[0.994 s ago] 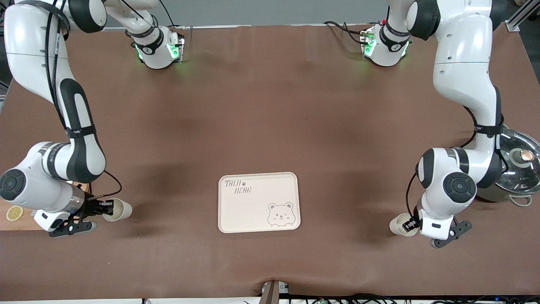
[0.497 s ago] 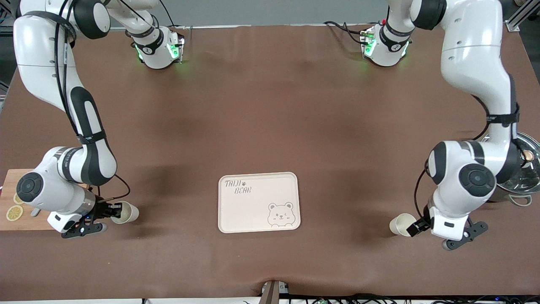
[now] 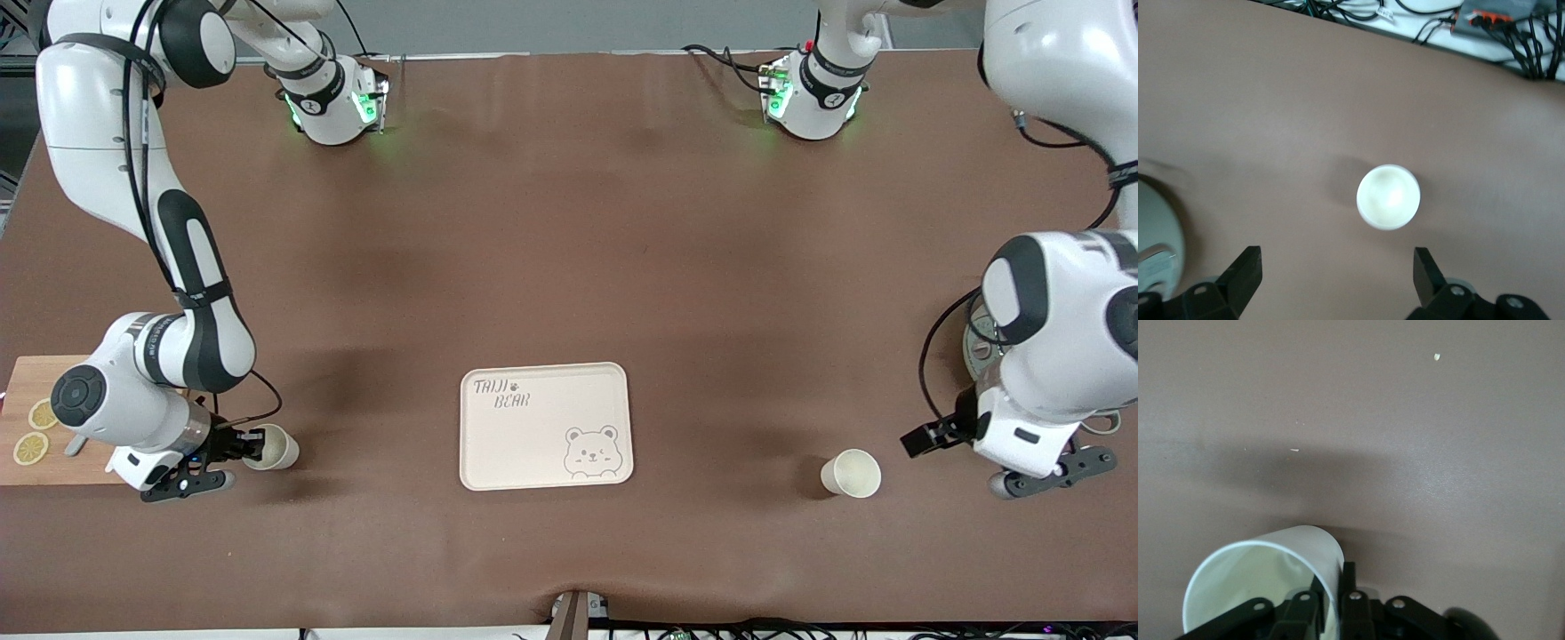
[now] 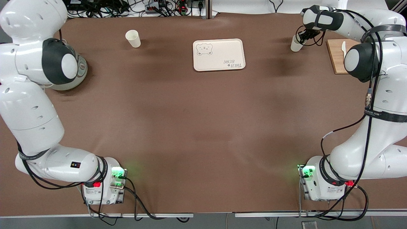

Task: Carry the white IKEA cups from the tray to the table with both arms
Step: 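Open the left gripper and lift away while the right gripper releases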

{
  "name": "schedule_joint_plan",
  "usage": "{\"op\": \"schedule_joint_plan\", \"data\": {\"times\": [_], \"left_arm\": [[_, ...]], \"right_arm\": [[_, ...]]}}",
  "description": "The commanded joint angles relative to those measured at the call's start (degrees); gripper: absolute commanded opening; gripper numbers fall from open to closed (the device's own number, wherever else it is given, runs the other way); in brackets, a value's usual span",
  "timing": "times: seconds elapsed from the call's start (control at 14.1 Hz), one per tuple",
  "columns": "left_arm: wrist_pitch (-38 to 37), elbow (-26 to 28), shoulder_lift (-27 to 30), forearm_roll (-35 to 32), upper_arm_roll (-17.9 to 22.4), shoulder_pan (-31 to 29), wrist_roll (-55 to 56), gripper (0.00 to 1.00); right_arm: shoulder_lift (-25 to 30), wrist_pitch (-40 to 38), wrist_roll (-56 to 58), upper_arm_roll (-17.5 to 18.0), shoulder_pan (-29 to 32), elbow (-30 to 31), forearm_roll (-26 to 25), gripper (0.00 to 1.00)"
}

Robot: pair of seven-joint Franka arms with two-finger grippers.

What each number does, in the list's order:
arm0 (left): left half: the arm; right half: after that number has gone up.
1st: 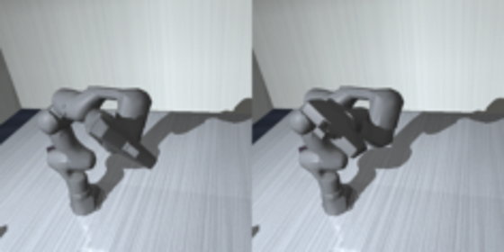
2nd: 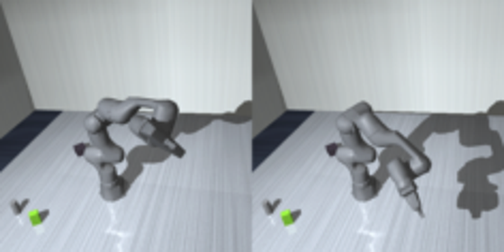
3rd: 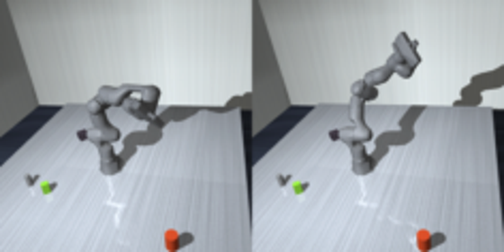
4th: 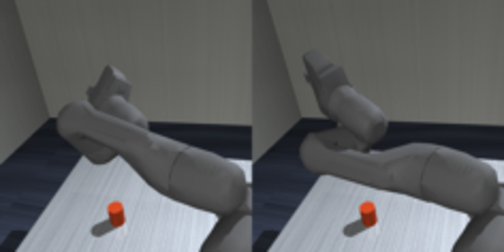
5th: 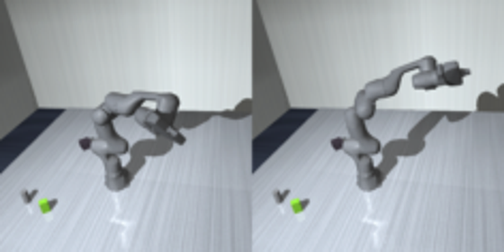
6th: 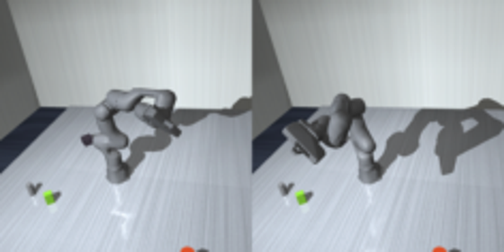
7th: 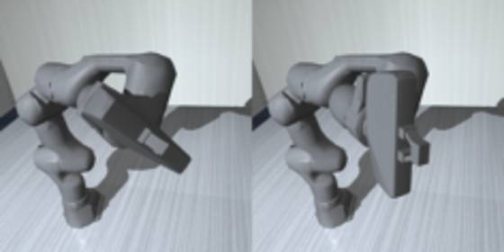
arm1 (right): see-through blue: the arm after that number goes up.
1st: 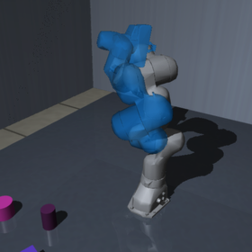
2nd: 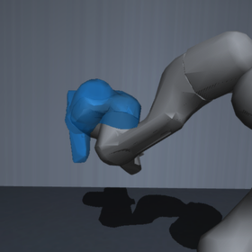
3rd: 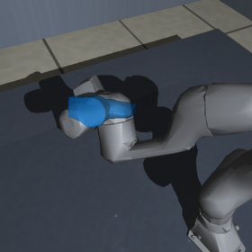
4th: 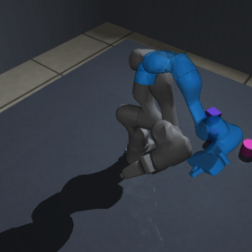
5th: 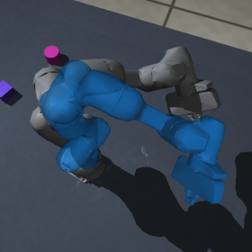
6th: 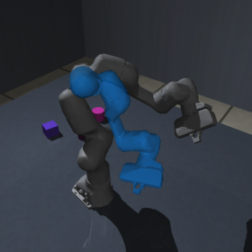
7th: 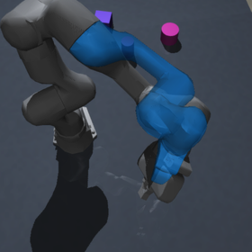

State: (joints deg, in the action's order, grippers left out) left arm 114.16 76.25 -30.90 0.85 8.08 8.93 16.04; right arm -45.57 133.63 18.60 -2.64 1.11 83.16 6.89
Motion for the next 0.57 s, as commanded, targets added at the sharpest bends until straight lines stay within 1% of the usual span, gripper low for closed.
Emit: {"op": "schedule_joint_plan", "data": {"times": [0.0,0.28,0.36,0.5], "left_arm": [[-5.25,1.36,4.69,0.82,-0.61,-0.41,-5.04,1.00],[-11.32,1.19,9.79,0.03,-0.78,0.21,-5.23,1.00],[-12.72,1.18,11.11,0.11,-0.78,0.29,-5.32,1.00],[-16.41,1.18,13.22,0.20,-1.40,0.29,-5.49,1.00]], "right_arm": [[0.21,0.23,0.47,0.09,0.04,-0.02,1.29,1.00],[0.83,-0.65,0.47,0.09,0.04,-0.63,1.20,1.00],[1.35,-2.13,0.47,0.09,-0.14,-0.98,1.20,1.00],[2.49,-8.79,0.21,0.09,-0.05,-3.78,1.29,1.00]]}}
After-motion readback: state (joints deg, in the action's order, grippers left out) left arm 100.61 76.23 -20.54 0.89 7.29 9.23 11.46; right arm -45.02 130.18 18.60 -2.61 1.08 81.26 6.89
